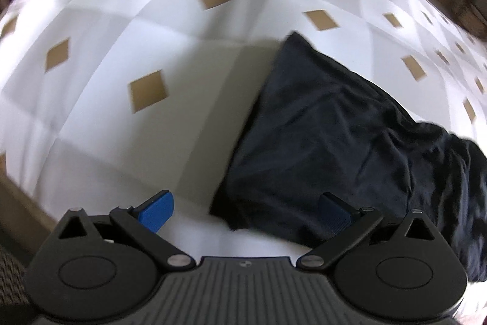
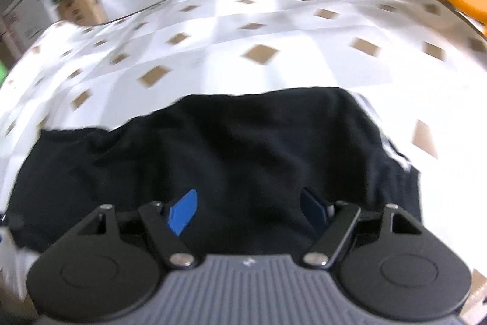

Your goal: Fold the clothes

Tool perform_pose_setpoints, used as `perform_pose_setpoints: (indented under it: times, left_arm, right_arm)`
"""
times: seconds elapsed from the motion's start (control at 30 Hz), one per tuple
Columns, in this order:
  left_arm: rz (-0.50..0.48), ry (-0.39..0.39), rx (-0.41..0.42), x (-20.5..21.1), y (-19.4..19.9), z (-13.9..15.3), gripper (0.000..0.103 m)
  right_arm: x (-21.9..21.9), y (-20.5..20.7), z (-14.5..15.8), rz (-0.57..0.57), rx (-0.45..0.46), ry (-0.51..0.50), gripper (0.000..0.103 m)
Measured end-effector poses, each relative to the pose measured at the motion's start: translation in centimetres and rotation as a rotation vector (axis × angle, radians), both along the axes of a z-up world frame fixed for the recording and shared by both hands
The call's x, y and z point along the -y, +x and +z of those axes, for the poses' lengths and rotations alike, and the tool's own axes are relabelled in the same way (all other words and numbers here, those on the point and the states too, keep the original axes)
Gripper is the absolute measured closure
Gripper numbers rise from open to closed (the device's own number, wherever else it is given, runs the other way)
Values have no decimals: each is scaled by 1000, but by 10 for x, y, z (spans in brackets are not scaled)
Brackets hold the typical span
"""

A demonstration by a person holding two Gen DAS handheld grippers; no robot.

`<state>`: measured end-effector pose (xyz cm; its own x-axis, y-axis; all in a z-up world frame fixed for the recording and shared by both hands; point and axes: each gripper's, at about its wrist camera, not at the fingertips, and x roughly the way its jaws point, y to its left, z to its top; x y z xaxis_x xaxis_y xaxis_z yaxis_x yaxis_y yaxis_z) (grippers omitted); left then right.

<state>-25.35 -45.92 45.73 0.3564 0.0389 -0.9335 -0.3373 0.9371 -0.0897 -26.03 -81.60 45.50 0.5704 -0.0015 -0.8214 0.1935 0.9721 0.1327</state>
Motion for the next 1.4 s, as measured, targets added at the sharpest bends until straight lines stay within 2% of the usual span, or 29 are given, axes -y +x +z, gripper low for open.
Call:
perform_pose_setpoints:
  times: [0.2, 0.27, 0.37, 0.43, 0.83, 0.9, 0.93, 1.07, 1.4]
  left_arm:
    - [-168, 34, 16, 30, 11, -4, 1]
    - [-226, 39, -10, 39, 15, -12, 1]
    - [-252, 56, -70, 46, 15, -24, 1]
    - [-282, 98, -87, 51, 14, -28, 0]
    - [-318, 68, -122, 57, 0, -28, 0]
    - [-319, 72, -121, 60, -5, -28, 0]
    - [-317, 73, -120, 60, -7, -28, 0]
    - [-311, 69, -125, 62, -14, -28, 0]
    - [-276, 70, -129, 66, -30, -30, 0]
  right_arm:
    - [13, 5, -16, -75, -27, -11, 28]
    - [11, 8, -17, -70, -22, -41, 27]
    - [9, 13, -20, -72, -26, -87, 26]
    - [14, 17, -22, -90, -24, -90, 26]
    - [29, 41, -27, -114, -35, -126, 22]
    - [31, 41, -26, -125, -41, -130, 12]
    - [31, 42, -25, -130, -44, -131, 11]
    - [35, 42, -24, -151, -55, -139, 19]
    - [-5, 8, 8, 31, 29, -123, 20]
